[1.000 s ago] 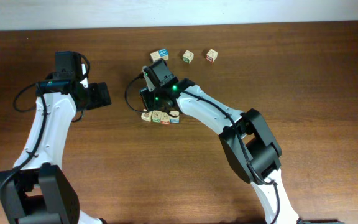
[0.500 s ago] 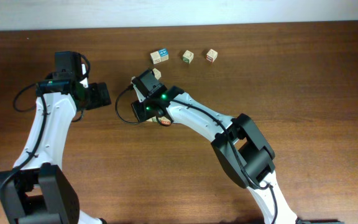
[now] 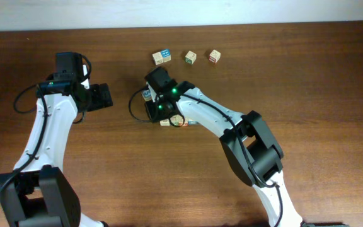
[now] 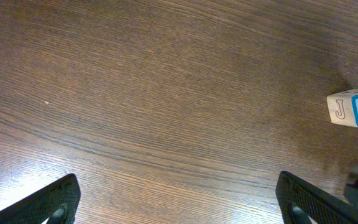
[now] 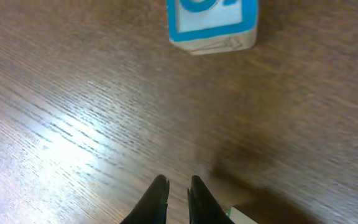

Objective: Rotate 4 blocks

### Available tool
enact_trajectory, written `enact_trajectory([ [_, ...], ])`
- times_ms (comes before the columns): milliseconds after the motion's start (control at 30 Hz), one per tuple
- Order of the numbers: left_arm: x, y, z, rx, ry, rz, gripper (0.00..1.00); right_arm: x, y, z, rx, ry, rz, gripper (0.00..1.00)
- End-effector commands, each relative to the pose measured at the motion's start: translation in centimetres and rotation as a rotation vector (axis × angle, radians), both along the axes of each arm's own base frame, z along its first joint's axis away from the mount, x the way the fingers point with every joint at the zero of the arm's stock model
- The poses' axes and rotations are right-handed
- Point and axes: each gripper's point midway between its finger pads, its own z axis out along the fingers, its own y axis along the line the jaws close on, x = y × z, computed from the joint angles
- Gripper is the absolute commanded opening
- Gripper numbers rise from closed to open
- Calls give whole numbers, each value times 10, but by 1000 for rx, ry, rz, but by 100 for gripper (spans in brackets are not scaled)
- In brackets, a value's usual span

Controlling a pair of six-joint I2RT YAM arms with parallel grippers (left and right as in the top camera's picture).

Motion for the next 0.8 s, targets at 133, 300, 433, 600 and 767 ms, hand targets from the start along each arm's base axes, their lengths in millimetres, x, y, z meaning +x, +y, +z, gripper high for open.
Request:
enact_trajectory([
  [133,4,0,3,0,-11,9,99,27,-9,80,36,-19,-45,50],
  [300,4,0,3,0,-11,9,99,47,-117,44,-181,95,-246,15],
  [433,4,0,3,0,-11,9,99,38,-129,12,-228,121,-258,4],
  [600,4,0,3,0,-11,9,99,24,-136,-8,-260,179,-271,4],
  [767,4,0,3,0,-11,9,99,17,-139,-9,-275,202,-268,4],
])
